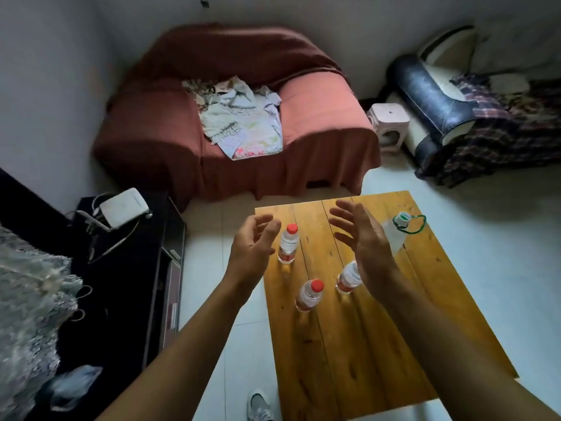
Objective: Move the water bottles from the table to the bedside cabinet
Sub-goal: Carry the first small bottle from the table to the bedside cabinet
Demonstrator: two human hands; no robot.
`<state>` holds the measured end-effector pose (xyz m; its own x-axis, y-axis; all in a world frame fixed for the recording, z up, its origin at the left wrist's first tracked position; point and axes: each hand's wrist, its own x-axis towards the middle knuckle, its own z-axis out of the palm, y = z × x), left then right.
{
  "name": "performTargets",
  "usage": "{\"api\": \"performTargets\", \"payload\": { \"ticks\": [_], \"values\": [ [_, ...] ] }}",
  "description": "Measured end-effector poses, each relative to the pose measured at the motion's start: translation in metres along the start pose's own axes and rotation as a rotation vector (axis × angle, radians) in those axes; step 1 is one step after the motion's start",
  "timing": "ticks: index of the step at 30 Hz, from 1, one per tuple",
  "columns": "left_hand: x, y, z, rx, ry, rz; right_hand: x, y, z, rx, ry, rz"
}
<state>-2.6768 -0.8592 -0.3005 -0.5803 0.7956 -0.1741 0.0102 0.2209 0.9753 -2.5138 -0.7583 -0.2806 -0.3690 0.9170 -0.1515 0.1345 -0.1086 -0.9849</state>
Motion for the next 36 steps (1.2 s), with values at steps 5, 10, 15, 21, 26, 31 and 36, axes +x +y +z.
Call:
{"api": "performTargets", "payload": {
  "ticks": [5,10,15,21,26,31,36],
  "values": [
    [0.009,-0.028,0.022,0.007,-0.049,-0.068,0.0,0.043,-0.015,-0.019,0.057,0.067],
    [0.023,-0.062,0.045,0.032,-0.064,-0.118,0.007,0.091,-0.025,-0.012,0.048,0.133],
    [0.035,-0.11,0.059,0.057,-0.082,-0.174,0.018,0.144,-0.029,-0.016,0.04,0.209],
    [0.033,-0.173,0.077,0.129,-0.134,-0.224,0.026,0.21,-0.032,-0.074,0.018,0.284],
    [0.027,-0.208,0.094,0.152,-0.172,-0.254,0.022,0.25,-0.036,-0.11,-0.02,0.331],
    [0.027,-0.232,0.103,0.197,-0.206,-0.26,0.016,0.272,-0.032,-0.155,-0.111,0.362],
    [0.024,-0.251,0.108,0.247,-0.26,-0.27,0.015,0.288,-0.03,-0.165,-0.184,0.39]
  ]
}}
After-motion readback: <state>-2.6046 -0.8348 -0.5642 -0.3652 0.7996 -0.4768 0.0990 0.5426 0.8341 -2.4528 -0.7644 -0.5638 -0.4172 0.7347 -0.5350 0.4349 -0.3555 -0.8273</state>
